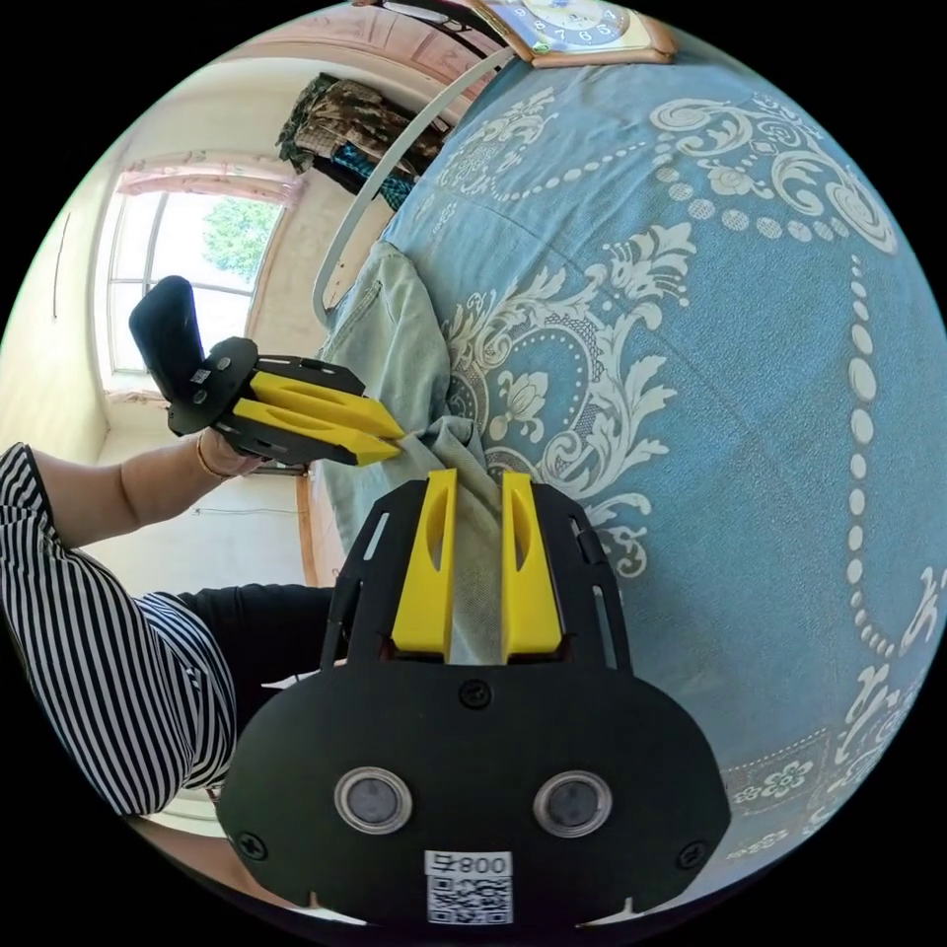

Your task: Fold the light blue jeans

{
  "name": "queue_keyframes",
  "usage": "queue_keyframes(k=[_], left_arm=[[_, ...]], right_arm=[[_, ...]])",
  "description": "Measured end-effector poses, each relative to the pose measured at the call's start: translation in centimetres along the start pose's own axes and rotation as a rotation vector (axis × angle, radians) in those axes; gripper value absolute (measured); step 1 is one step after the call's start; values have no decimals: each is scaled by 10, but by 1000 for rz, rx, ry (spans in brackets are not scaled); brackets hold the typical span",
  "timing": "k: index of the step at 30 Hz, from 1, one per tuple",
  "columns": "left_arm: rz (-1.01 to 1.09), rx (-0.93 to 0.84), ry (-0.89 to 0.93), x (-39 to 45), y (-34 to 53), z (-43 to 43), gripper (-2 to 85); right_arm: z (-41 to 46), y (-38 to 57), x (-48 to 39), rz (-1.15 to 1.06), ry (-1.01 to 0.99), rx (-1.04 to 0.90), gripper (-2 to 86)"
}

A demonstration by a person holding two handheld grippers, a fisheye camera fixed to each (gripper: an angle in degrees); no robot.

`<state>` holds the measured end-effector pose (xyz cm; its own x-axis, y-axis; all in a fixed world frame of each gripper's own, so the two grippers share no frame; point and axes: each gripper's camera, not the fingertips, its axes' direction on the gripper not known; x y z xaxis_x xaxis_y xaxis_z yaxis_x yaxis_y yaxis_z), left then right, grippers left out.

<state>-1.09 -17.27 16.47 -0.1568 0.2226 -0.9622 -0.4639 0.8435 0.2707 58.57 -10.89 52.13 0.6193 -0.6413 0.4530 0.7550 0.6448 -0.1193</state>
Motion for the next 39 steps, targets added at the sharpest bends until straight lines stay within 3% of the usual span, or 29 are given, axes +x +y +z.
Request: queue_keyframes(k=[6, 11, 15, 19, 24, 27, 34, 39], left_arm=[[27, 65, 39, 32, -14, -56, 62], [92, 59, 30, 58, -36, -95, 92], [170, 8, 33, 81, -49, -113, 108], [269, -74, 16, 113, -57, -129, 119], [335, -128, 3, 142, -61, -154, 133], [359, -116, 50, 151, -67, -171, 138], [410, -281, 242, 167, -89, -172, 102], [336, -220, 288, 171, -88, -196, 64]], right_arm=[[12, -7, -31, 6, 102, 47, 14], [-14, 7, -70, 37, 158, 292, 6], [-13, 16, -98, 25, 174, 372, 5], [7, 20, -123, 21, 234, 388, 4], [22, 19, -120, 56, 126, 397, 3], [27, 17, -118, 70, 59, 399, 4], [45, 8, -122, 114, 42, 355, 6], [36, 5, -121, 116, 17, 390, 9]])
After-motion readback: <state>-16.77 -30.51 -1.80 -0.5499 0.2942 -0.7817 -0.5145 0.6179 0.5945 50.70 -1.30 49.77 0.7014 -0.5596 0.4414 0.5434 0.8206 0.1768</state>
